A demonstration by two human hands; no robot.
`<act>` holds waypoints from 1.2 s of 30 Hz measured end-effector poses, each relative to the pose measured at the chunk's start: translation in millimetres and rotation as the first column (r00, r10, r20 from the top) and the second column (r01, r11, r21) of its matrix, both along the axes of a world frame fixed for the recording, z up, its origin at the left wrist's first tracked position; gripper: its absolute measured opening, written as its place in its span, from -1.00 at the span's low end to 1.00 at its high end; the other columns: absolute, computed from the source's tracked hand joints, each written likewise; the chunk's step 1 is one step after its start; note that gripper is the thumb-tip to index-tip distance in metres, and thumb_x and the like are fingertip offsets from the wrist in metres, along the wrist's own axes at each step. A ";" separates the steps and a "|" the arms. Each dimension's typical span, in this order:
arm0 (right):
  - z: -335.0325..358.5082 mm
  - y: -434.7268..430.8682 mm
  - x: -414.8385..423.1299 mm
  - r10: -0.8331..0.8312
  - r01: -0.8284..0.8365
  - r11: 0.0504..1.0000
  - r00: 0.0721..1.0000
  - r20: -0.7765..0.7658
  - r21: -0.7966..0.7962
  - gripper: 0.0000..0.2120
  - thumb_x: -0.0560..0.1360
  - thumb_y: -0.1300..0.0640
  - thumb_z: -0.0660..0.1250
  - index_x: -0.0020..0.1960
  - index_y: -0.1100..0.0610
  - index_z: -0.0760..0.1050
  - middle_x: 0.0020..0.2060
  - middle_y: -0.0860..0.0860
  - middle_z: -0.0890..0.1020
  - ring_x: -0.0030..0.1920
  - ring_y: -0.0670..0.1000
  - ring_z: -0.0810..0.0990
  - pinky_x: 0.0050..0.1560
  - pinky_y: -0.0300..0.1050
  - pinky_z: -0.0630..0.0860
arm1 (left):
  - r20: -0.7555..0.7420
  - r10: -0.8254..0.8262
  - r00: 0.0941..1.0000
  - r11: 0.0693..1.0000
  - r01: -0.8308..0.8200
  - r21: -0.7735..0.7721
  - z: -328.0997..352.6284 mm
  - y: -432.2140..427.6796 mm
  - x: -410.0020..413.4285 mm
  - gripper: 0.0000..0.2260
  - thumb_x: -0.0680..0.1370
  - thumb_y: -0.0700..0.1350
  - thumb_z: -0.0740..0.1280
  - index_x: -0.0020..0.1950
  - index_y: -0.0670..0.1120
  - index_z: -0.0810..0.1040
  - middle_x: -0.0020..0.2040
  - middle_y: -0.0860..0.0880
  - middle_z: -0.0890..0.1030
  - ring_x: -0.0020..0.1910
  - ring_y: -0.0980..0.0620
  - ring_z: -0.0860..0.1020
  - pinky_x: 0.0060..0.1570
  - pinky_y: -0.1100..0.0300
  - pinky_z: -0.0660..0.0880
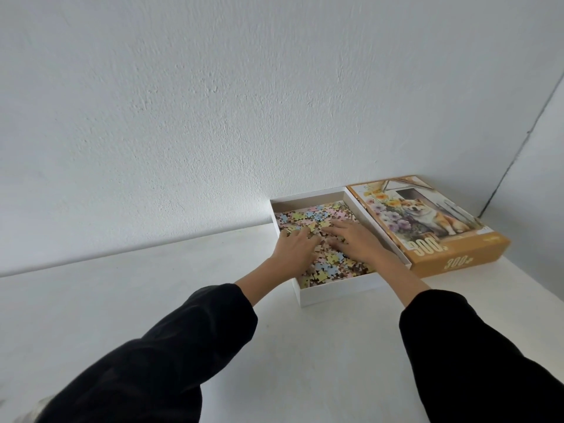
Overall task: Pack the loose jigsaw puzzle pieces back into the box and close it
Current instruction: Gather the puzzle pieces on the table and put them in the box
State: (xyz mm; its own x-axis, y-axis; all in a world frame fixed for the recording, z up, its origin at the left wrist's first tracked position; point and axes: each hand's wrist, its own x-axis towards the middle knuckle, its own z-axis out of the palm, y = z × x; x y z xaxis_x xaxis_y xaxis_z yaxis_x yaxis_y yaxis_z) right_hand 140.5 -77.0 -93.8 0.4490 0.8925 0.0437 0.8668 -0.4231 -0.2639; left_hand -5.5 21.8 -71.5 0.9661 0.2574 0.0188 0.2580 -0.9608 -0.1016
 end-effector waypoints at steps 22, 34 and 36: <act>33.6 -2.0 -28.6 -0.045 0.133 0.905 0.975 -0.219 0.404 -0.77 0.51 0.19 0.28 0.15 0.12 0.57 0.13 0.02 0.62 0.18 0.00 0.55 0.19 -0.12 0.46 | 0.302 -0.079 0.950 0.942 0.170 -0.289 25.4 4.8 -35.5 -0.78 0.58 -0.19 0.19 0.18 -0.19 0.52 0.12 -0.16 0.57 0.05 -0.11 0.54 -0.04 0.10 0.47; 64.4 32.5 -138.2 0.205 -0.049 0.862 0.943 -0.260 0.504 -0.79 0.49 0.25 0.30 0.11 0.16 0.59 0.07 0.04 0.65 0.09 -0.05 0.58 0.13 -0.24 0.48 | 0.449 -0.017 0.893 0.943 0.164 -0.289 27.1 30.5 -174.3 -0.83 0.55 -0.16 0.27 0.11 -0.10 0.56 0.02 -0.04 0.60 -0.02 0.03 0.57 -0.03 0.27 0.45; 64.1 42.7 -160.4 0.220 -0.059 0.863 0.938 -0.268 0.502 -0.80 0.49 0.24 0.31 0.09 0.13 0.60 0.06 0.02 0.65 0.07 -0.06 0.57 0.05 -0.39 0.42 | 0.447 -0.002 0.894 0.950 0.142 -0.280 28.9 37.8 -200.7 -0.84 0.54 -0.17 0.28 0.10 -0.11 0.56 0.01 -0.04 0.60 -0.04 0.03 0.57 -0.03 0.27 0.45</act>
State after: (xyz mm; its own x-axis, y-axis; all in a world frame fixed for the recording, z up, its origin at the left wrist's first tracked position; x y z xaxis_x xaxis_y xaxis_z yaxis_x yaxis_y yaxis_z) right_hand -19.9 -34.3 -29.7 0.3837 0.8486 0.3641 0.7481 -0.0545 -0.6614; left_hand -206.2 59.6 -42.6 0.8925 0.2487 0.3763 0.1377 -0.9447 0.2977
